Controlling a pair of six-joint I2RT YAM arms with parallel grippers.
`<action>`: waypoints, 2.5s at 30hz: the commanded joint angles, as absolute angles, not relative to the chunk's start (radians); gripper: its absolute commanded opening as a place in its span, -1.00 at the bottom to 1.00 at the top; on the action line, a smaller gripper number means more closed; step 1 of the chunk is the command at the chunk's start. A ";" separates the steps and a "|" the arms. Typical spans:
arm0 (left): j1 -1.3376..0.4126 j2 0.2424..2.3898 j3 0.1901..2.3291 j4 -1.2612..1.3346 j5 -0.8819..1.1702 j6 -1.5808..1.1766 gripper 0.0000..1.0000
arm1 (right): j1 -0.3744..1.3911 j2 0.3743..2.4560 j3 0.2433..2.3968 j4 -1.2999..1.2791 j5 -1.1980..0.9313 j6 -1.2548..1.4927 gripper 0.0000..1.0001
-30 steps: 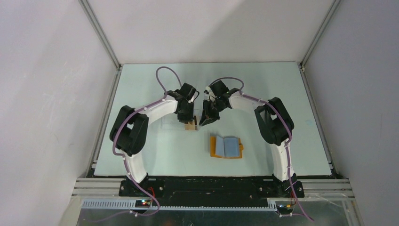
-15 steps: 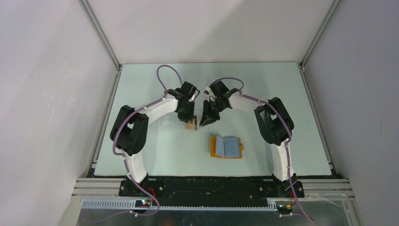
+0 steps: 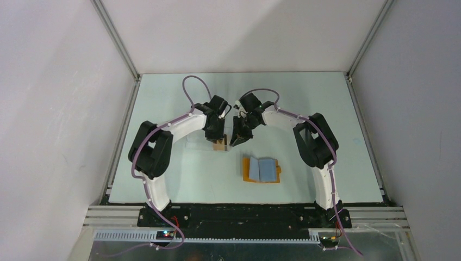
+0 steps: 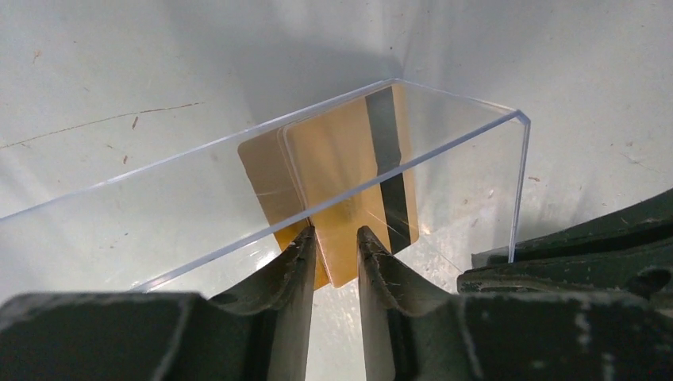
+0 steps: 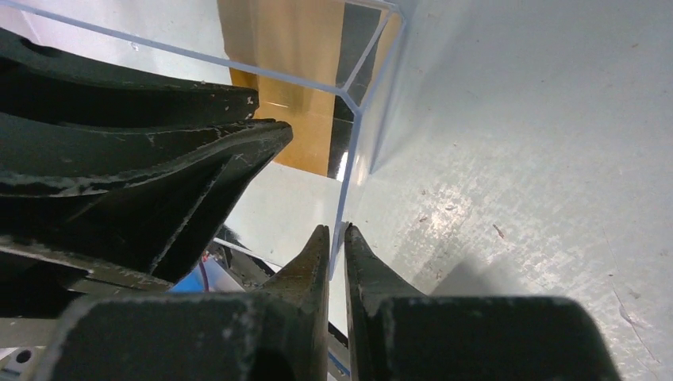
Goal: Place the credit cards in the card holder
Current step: Pick up the credit card from the storage box.
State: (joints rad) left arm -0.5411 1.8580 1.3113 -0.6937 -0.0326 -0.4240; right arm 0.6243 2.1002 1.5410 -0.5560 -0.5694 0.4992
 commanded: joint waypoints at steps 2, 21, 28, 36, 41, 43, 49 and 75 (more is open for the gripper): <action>-0.548 1.876 1.336 -0.685 -0.077 -0.407 -0.28 | 0.643 2.056 1.596 -0.603 -0.559 0.464 -1.00; -0.463 1.866 1.290 -0.636 0.086 -0.459 -0.40 | 0.657 2.057 1.615 -0.607 -0.563 0.471 -1.00; -0.468 1.827 1.271 -0.620 0.097 -0.474 -0.58 | 0.657 2.065 1.617 -0.610 -0.566 0.469 -1.00; -0.476 1.744 1.267 -0.623 0.043 -0.460 -0.60 | 0.657 2.070 1.619 -0.614 -0.568 0.468 -1.00; -0.482 1.738 1.271 -0.626 0.045 -0.458 -0.59 | 0.657 2.075 1.621 -0.616 -0.569 0.467 -1.00; -0.484 1.744 1.273 -0.627 0.051 -0.458 -0.59 | 0.658 2.076 1.622 -0.617 -0.568 0.466 -1.00; -0.486 1.772 1.283 -0.626 0.102 -0.467 -0.52 | 0.656 2.080 1.624 -0.619 -0.568 0.465 -1.00; -0.512 1.897 1.318 -0.700 0.029 -0.475 -0.62 | 0.653 2.091 1.629 -0.632 -0.572 0.460 -1.00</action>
State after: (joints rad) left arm -0.5034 1.8774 1.2911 -0.7013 0.0296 -0.4713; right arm 0.6518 2.1002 1.5871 -0.6258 -0.5194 0.4690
